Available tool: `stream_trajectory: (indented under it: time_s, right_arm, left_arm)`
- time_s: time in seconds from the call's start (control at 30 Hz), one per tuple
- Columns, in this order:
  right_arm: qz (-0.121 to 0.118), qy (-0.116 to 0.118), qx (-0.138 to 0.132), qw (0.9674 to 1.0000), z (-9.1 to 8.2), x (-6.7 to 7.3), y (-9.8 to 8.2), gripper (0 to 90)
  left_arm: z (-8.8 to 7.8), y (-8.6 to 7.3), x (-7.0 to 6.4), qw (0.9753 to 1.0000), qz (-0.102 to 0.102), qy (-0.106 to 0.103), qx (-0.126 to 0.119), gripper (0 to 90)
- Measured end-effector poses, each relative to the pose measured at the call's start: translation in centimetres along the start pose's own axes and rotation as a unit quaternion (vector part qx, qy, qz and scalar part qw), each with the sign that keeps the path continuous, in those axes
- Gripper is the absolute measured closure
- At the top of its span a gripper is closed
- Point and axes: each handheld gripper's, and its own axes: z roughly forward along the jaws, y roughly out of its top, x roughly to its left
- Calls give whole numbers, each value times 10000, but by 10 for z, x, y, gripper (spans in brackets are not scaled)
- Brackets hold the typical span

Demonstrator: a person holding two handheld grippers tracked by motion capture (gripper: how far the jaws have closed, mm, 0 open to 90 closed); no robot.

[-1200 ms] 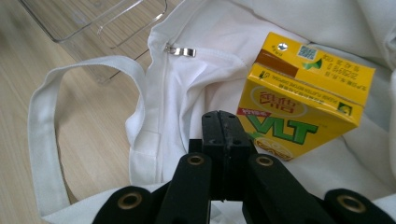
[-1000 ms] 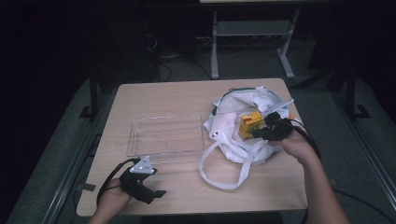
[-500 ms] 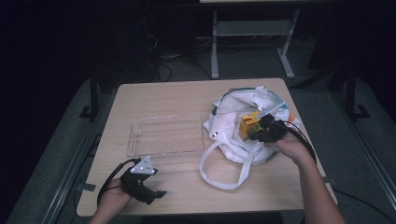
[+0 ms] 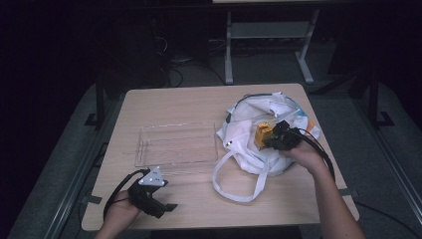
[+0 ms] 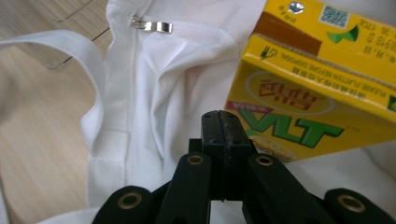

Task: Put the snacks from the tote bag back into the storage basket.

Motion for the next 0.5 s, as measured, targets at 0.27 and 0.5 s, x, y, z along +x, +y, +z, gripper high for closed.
stream_trajectory:
  time_s: [0.27,0.5]
  right_arm:
    - [-23,-151,-49,9999,5,-2,5,898]
    - [-22,-163,-85,9998,8,-1,9,898]
  left_arm:
    - [0,0,0,10000,-4,-19,11,145]
    - [0,0,0,10000,4,-12,-2,145]
